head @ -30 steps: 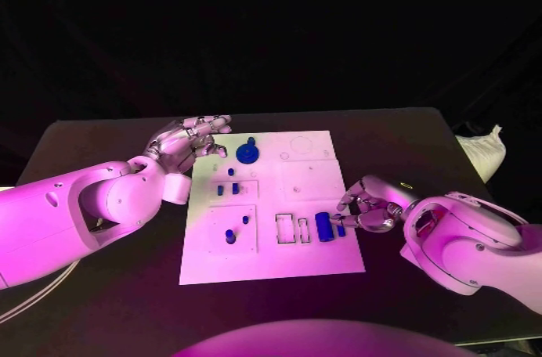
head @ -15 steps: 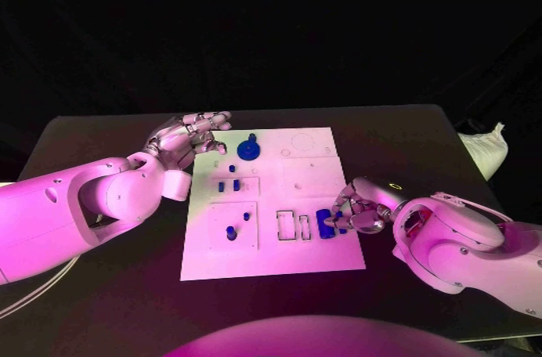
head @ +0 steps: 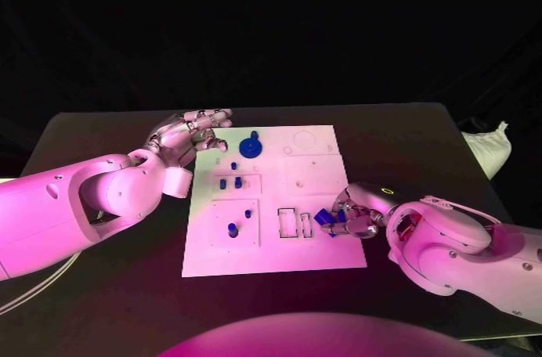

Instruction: Assemble the parts on the task board

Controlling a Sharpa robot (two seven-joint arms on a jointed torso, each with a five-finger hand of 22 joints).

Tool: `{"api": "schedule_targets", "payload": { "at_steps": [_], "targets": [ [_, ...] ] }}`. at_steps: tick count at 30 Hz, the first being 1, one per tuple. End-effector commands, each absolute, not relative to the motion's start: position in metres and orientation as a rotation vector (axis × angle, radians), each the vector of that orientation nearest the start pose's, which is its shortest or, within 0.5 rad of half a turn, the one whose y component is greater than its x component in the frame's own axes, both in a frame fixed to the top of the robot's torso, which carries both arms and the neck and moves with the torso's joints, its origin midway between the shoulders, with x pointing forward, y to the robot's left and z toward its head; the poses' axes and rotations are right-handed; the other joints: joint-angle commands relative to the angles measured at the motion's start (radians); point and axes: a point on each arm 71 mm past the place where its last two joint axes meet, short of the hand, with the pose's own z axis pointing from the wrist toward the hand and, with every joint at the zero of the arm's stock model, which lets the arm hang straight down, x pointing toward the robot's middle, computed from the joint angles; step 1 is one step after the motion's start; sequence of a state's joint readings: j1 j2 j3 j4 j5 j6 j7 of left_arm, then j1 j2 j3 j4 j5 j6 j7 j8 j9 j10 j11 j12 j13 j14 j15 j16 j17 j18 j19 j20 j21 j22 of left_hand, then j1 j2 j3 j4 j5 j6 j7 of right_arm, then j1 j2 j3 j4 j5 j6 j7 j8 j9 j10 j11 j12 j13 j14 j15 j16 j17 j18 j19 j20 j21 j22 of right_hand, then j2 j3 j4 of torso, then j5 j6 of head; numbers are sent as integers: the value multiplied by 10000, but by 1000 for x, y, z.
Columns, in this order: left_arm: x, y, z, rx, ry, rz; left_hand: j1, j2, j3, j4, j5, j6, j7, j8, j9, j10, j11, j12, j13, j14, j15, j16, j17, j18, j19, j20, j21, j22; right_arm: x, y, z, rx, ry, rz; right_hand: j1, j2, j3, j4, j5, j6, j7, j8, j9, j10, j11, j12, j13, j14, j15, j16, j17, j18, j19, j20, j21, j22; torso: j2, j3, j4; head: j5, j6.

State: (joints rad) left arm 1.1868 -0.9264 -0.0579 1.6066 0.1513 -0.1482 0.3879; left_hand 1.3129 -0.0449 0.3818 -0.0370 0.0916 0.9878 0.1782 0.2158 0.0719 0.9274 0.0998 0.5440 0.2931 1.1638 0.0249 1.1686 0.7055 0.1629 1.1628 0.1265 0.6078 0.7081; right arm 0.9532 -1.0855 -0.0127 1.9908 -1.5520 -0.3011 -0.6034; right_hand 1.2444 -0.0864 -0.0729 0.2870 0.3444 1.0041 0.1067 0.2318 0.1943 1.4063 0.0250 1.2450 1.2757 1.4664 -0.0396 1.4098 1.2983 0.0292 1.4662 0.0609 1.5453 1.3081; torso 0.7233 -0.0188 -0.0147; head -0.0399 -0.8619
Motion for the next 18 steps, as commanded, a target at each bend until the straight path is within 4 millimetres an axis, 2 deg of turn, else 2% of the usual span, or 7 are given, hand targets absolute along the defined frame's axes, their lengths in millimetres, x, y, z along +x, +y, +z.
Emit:
{"api": "schedule_targets", "payload": {
  "at_steps": [1,7,11,18],
  "targets": [
    [465,217,-185,-12699,14687,-17484,-103,-16,-40,-15,36,-76,-17,47,-11,59,31,-69,-35,-86,10,-42,-30,197,-59,-3,46,-19,351,-202,-241,250,19974,4064,4,91,-67,-2,-79,-81,-6,59,21,40,-8,40,23,617,-75,48,20,-199,829,12,59,2288,-11,3,-4,31,-20],
    [465,218,-185,-12703,14679,-17471,-103,-16,-40,-15,36,-76,-17,47,-11,59,31,-69,-35,-86,10,-42,-30,197,-59,-3,46,-19,352,-201,-246,348,19968,4011,34,202,-108,-8,-65,-16,-33,144,87,57,-29,58,78,616,-87,65,35,-203,838,7,68,2304,-6,-1,-14,60,-35],
    [465,218,-185,-12702,14676,-17473,-103,-16,-40,-15,36,-76,-17,47,-11,59,31,-69,-35,-86,10,-42,-30,197,-59,-3,46,-19,354,-202,-246,513,19831,3989,118,384,-147,-27,47,128,-91,294,217,112,-78,121,192,620,-124,105,82,-217,871,-20,98,2356,-17,-11,1,63,-45],
    [464,218,-185,-12699,14670,-17478,-103,-16,-40,-15,36,-76,-17,47,-11,59,31,-69,-35,-86,10,-42,-30,197,-59,-3,46,-19,354,-202,-240,1026,19091,4382,618,808,12,-219,306,417,-243,586,497,243,-214,260,408,637,-235,188,188,-252,954,-110,173,2485,-12,4,-8,107,-44]
  ]
}}
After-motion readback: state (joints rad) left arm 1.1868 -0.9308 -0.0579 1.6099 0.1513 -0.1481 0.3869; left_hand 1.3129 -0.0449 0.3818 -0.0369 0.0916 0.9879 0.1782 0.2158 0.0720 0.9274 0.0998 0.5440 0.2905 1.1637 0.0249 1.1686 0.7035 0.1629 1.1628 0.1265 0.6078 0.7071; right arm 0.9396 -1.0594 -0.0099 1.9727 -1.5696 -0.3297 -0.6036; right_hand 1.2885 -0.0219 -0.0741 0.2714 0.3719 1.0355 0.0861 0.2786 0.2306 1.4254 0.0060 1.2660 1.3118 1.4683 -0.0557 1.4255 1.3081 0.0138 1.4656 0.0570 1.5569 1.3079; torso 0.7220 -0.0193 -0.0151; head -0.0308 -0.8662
